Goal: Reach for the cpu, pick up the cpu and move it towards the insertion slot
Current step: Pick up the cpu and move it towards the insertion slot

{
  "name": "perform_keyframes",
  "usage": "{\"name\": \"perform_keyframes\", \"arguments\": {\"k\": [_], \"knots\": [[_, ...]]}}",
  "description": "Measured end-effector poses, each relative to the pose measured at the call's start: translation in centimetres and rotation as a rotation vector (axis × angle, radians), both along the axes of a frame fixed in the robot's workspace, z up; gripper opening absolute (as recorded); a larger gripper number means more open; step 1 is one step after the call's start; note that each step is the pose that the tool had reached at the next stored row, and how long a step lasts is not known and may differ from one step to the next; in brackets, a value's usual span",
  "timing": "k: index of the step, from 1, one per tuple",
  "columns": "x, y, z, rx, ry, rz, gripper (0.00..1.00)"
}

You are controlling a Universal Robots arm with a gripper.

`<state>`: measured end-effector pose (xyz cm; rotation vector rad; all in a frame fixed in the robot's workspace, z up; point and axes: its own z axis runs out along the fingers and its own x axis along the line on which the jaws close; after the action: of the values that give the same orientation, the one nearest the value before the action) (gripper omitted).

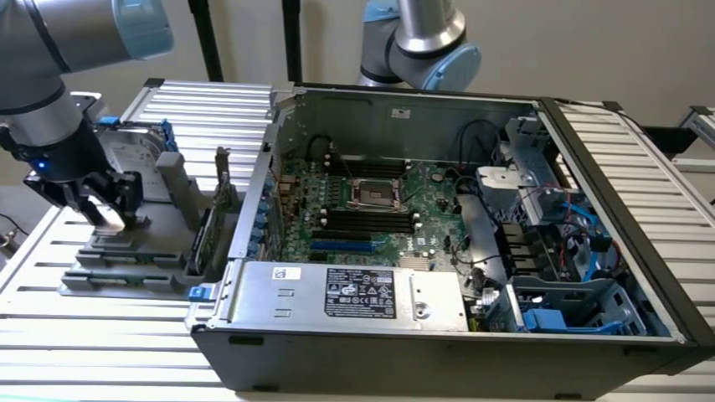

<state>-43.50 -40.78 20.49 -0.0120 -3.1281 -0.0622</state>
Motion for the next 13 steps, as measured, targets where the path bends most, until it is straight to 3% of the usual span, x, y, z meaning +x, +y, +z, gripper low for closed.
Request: {"name": "perform_keyframes", "arguments": {"k": [9, 13], "knots": [[0.0, 0.00, 0.50, -0.0003, 0.0011, 0.000, 0.55], [0.1, 0.00, 2.14, -0.0001, 0.0007, 0.000, 0.55]]}}
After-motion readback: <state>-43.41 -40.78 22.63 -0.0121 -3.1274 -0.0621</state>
